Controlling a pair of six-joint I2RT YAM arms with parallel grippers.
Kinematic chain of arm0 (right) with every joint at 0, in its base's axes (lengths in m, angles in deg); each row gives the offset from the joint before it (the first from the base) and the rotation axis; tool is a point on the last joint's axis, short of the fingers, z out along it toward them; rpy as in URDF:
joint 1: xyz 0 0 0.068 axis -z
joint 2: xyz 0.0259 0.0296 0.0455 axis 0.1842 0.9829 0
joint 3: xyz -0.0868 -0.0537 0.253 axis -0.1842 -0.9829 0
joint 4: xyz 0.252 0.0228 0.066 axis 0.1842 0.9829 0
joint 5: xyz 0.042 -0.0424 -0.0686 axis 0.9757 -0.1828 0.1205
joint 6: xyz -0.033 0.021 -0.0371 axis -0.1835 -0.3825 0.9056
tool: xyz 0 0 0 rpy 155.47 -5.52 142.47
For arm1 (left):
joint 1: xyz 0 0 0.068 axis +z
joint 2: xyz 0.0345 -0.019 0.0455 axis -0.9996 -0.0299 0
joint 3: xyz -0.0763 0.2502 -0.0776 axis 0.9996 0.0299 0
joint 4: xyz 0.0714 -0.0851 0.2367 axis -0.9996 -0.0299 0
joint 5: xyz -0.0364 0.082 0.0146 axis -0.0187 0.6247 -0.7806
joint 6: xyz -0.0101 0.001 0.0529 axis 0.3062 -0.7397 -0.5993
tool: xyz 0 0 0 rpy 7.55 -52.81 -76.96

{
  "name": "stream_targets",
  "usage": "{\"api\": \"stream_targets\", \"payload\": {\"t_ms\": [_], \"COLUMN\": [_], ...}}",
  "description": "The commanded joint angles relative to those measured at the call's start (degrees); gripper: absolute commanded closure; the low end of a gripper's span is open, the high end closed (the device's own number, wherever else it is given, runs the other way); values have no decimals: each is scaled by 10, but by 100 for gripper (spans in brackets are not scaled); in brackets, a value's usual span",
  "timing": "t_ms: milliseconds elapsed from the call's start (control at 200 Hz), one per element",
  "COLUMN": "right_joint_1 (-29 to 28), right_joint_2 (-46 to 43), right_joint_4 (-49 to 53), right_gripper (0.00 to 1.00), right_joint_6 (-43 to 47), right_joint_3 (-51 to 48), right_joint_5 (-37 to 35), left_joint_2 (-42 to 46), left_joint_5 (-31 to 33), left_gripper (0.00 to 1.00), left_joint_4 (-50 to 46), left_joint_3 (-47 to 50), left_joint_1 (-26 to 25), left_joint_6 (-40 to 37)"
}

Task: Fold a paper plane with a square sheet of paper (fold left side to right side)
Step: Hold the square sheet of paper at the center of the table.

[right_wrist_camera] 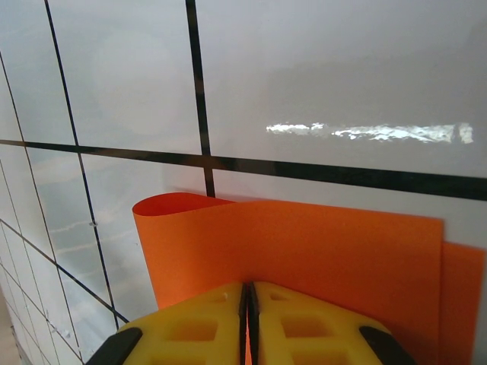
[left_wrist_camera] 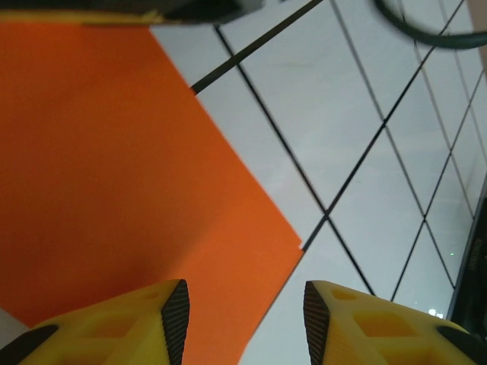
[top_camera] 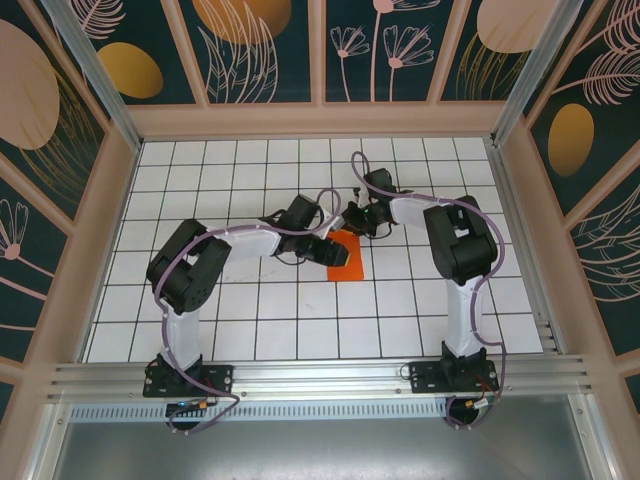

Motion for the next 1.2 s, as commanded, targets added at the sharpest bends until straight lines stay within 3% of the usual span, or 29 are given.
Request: {"api": "stream_targets", "payload": {"t_ms": [0, 180, 400, 751, 1191], "right_joint_1": [-9, 0, 31, 21, -24], "right_joint_2": [-3, -49, -144, -274, -246], "right_joint_4": [19, 29, 40, 48, 28], "right_gripper": [84, 79, 64, 74, 77], "right_joint_6": [-11, -6, 0, -7, -35], "right_joint_3": [-1, 21, -23, -192, -254], "right_joint_5": [-20, -18, -28, -12, -18], "left_joint_2": [-16, -29, -41, -28, -27], "left_joint_5": [-7, 4, 12, 14, 29], "left_gripper": [53, 52, 53, 54, 56], "left_joint_4": [4, 12, 17, 41, 29], "left_joint_3": [-15, -18, -17, -10, -3], "left_joint_1": [-2, -1, -1, -1, -1], "left_joint_6": [-6, -1, 12, 45, 34]}}
